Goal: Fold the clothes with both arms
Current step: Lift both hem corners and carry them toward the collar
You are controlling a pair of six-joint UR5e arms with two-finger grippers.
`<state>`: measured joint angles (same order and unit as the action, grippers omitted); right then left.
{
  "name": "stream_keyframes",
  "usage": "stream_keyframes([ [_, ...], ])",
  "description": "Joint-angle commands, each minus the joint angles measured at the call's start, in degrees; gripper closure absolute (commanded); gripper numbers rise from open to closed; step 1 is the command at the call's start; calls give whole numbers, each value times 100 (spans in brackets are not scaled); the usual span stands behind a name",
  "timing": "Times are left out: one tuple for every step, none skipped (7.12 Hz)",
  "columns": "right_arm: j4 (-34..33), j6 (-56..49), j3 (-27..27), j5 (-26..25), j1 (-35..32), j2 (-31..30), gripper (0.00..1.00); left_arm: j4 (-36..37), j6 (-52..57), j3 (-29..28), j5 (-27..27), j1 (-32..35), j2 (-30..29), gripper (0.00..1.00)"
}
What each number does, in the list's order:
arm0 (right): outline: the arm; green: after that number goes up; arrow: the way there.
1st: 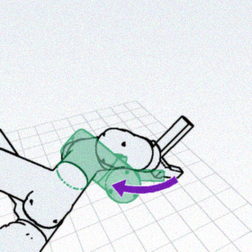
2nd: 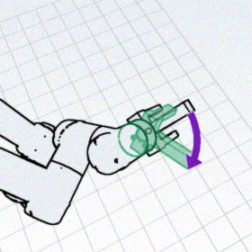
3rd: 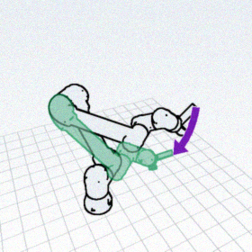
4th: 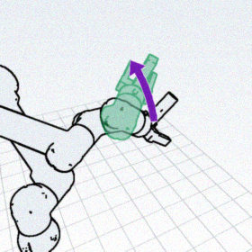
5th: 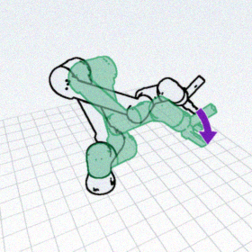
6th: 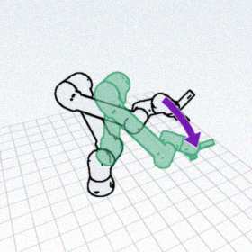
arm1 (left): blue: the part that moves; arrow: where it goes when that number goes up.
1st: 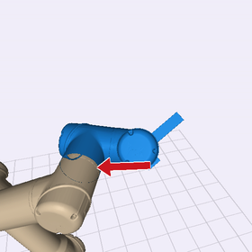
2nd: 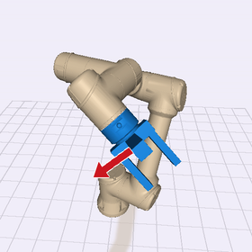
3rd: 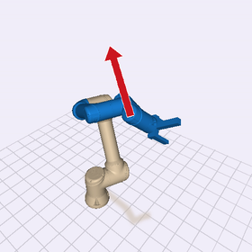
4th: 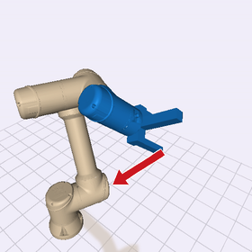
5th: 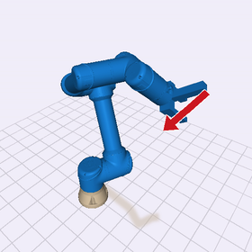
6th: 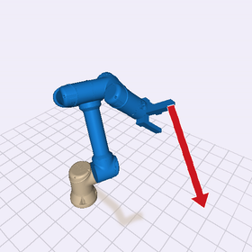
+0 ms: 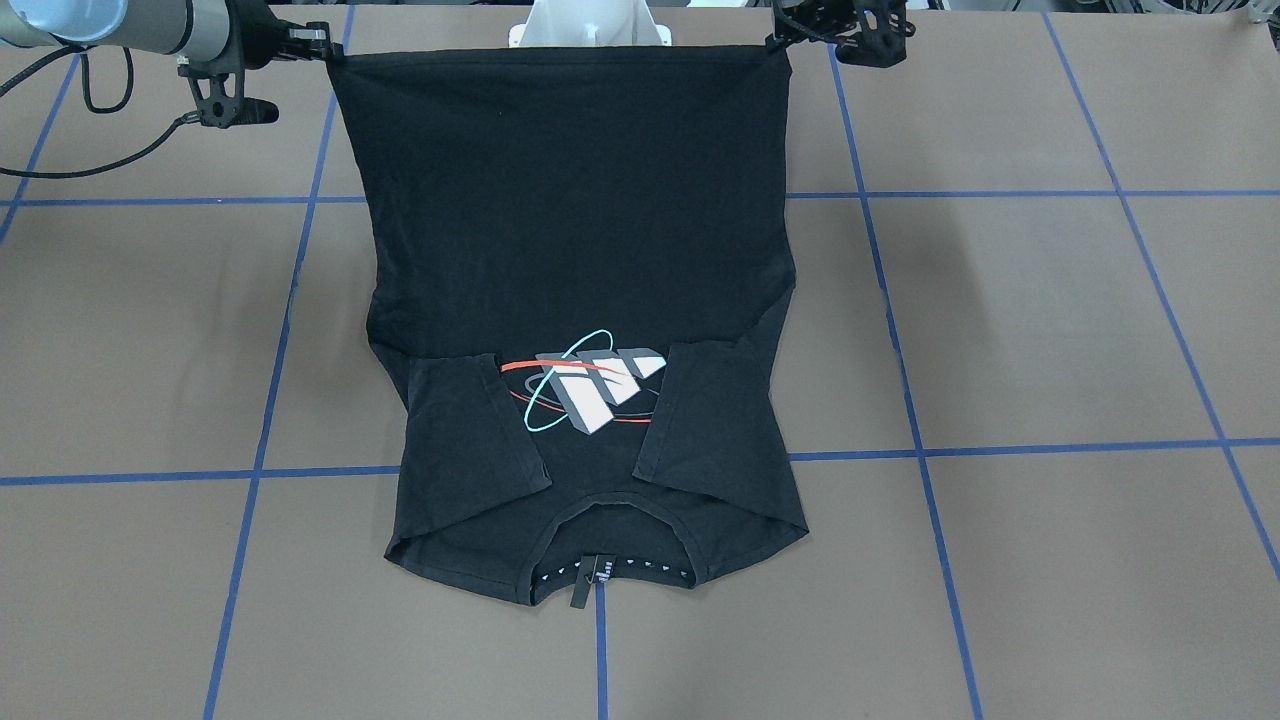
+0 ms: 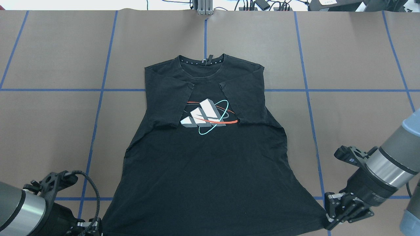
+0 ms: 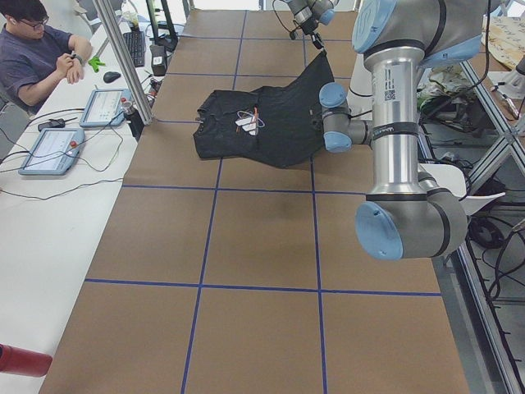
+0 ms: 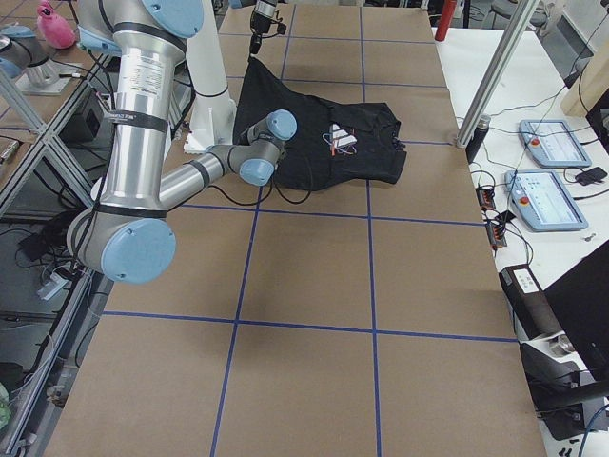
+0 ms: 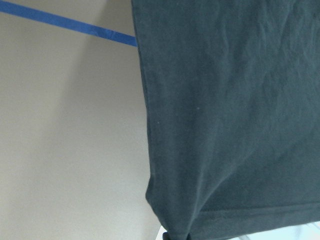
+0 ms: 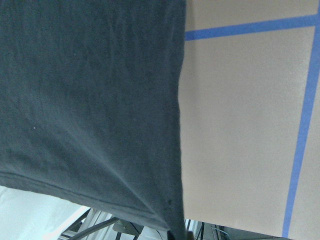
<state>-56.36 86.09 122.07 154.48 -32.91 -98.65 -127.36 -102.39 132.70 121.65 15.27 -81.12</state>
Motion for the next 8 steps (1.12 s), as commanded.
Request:
stream_keyframes([
  [11,13,-427,12,-512,563,100,0,113,-60,43,666,-184,100],
  [19,4,-612,29,-863,775,100,9,122,-173,60,1053,-455,100],
  [19,4,-683,3,-1084,873,100,9,123,-374,156,1344,-736,100],
  [19,4,-823,3,-1382,1039,100,9,166,-663,166,1625,-1069,100],
  [19,4,-964,-32,-1507,1145,100,1,175,-1058,148,1750,-1334,100],
  [19,-57,-1122,-41,-1691,1225,100,0,219,-1297,139,1969,-1519,100],
  [11,-57,-1341,-50,-1849,1487,100,9,385,-1343,139,2240,-1582,100],
  [11,-66,-1578,-50,-1999,1715,100,1,421,-1395,148,2513,-1609,100],
])
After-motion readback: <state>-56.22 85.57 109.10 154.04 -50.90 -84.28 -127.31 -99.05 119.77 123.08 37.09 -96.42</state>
